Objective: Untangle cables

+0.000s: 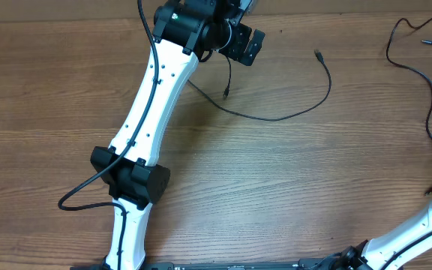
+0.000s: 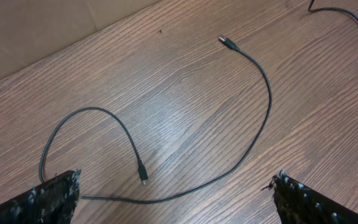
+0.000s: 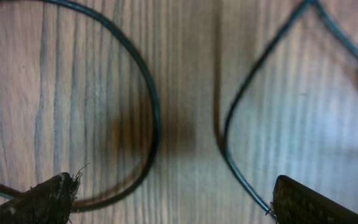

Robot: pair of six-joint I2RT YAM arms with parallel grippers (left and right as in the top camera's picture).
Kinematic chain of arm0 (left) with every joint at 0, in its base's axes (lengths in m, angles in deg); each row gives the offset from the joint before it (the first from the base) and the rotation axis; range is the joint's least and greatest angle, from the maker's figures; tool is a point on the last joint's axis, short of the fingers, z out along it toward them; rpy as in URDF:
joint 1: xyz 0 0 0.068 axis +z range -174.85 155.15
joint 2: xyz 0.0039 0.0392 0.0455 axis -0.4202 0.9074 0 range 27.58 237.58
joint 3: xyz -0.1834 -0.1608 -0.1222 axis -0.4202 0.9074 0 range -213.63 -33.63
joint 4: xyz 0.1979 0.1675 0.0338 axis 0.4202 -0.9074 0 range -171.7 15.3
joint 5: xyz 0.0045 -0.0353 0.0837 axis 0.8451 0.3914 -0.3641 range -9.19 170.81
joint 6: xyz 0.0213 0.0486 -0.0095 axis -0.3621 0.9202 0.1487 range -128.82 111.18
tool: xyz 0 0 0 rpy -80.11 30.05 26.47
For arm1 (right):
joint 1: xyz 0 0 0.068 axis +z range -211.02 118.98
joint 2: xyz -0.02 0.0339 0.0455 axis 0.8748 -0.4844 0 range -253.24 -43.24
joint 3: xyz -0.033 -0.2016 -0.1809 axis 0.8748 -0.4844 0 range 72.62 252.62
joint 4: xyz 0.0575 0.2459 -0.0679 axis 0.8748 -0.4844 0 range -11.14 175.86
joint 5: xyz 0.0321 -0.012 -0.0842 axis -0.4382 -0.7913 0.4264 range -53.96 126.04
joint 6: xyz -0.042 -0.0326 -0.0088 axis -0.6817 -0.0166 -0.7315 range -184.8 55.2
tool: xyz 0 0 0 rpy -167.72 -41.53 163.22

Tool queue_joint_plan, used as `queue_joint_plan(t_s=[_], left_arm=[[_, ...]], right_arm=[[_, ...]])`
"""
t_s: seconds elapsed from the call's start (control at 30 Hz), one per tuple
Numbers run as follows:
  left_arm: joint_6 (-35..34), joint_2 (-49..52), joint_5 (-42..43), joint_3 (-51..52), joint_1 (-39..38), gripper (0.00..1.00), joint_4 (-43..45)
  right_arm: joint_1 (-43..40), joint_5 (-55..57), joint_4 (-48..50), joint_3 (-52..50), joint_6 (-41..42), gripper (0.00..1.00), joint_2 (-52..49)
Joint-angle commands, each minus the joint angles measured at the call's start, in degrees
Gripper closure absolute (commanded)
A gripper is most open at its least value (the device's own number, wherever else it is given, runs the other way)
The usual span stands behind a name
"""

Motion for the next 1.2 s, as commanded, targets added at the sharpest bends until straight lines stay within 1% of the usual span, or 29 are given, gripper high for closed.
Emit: queue_joint_plan(t_s=[0.0,0.17,0.3,0.53,0.63,0.67,0.97,1.07,1.17], left_arm=[[0.7,-0.8,-0.3,-0.8,0.0,0.0,0.3],[0.7,-0.7,-0.3,-0.8,0.0,0.0,0.7],[0.7,-0.7,-0.3,-0.8,0.0,0.01,0.9],[0.7,-0.7,-0.3,-0.8,0.0,0.0,2.9],[0.7,-0.7,-0.3,-0.8,0.0,0.01,3.5],[0.7,-0.7,-0.3,-0.8,0.0,0.0,3.8],[0.7,-0.6,-0.4,-0.8,0.0,0.0,4.0],[0.7,-0.6,-0.4,-0.8,0.0,0.0,4.1],[0.7,-0.6,-0.4,-0.8,0.0,0.0,4.1]], right_arm=[[-0.1,-1.7,1.6,-0.4,-1.7,0.0,-2.9],[0.0,-1.8,4.4,-0.4,-1.8,0.0,-4.6],[0.0,-5.2,6.6,-0.4,-7.6,0.0,-7.3],[0.0,-7.1,12.3,-0.4,-16.2,0.0,-9.6],[0.0,-11.9,16.5,-0.4,-21.0,0.0,-9.7],[0.0,-15.4,19.5,-0.4,-22.9,0.0,-9.7],[2.0,-28.8,35.8,-0.4,-24.0,0.0,-10.9],[4.2,-28.7,40.9,-0.4,-23.9,0.0,-11.6],[6.4,-27.2,43.7,-0.4,-23.9,0.0,-12.7]])
